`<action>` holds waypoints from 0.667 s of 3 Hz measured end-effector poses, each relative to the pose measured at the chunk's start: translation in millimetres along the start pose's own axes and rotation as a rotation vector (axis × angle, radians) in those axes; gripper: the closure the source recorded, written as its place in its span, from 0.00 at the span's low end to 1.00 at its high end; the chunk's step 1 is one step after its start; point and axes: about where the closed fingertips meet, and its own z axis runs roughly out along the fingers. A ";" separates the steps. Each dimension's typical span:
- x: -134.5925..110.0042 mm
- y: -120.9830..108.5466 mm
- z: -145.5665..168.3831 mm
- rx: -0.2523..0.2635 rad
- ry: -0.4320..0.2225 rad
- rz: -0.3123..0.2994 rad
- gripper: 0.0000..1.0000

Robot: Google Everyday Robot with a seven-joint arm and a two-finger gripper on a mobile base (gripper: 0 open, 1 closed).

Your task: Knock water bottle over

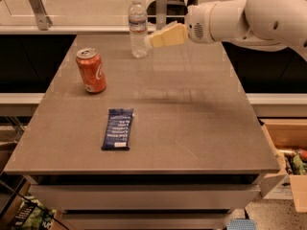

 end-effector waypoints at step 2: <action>3.0 -3.9 7.6 0.022 -0.013 0.023 0.00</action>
Offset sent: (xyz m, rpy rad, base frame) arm 0.0192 -0.0009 -0.0126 0.0548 0.0044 -0.0743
